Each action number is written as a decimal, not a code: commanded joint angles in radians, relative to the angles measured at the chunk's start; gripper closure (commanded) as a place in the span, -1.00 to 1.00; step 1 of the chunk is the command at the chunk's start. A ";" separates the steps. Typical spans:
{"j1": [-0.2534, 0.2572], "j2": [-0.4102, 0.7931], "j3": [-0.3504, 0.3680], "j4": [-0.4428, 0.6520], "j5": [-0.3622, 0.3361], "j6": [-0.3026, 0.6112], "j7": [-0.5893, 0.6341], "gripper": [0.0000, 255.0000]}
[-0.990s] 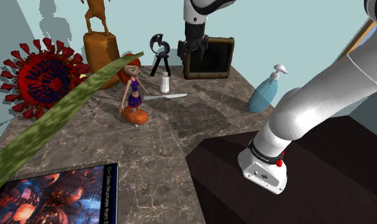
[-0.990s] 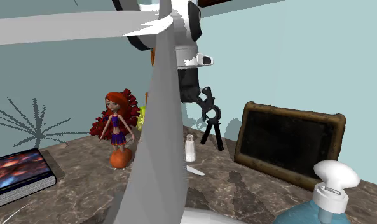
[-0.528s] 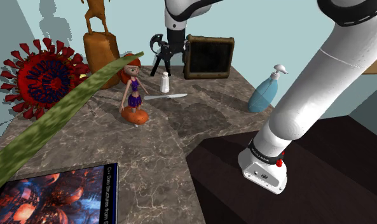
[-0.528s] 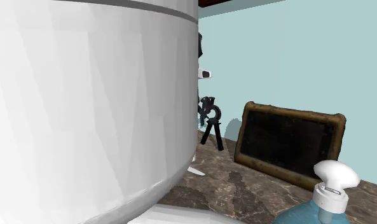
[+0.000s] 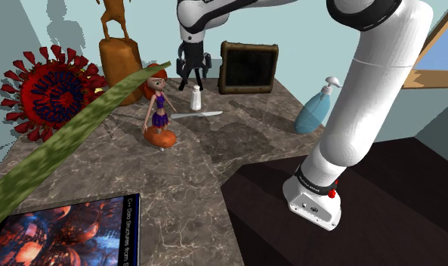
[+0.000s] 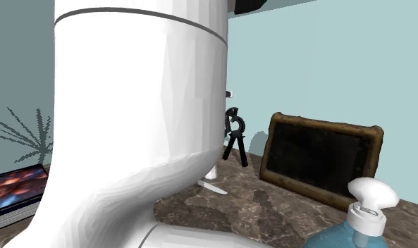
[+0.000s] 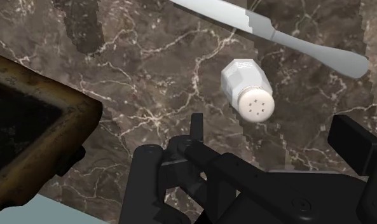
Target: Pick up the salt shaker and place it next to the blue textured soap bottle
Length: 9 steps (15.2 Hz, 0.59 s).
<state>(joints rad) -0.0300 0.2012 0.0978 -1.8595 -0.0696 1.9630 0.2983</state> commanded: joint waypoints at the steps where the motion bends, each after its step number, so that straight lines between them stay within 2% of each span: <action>1: 0.000 0.012 -0.001 -0.012 -0.001 0.024 0.001 -1.00; 5: -0.001 0.030 -0.002 -0.052 -0.005 0.082 0.004 -1.00; 9: -0.001 0.030 -0.003 -0.052 -0.005 0.082 0.004 -1.00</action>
<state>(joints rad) -0.0315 0.2308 0.0953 -1.9111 -0.0746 2.0438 0.3019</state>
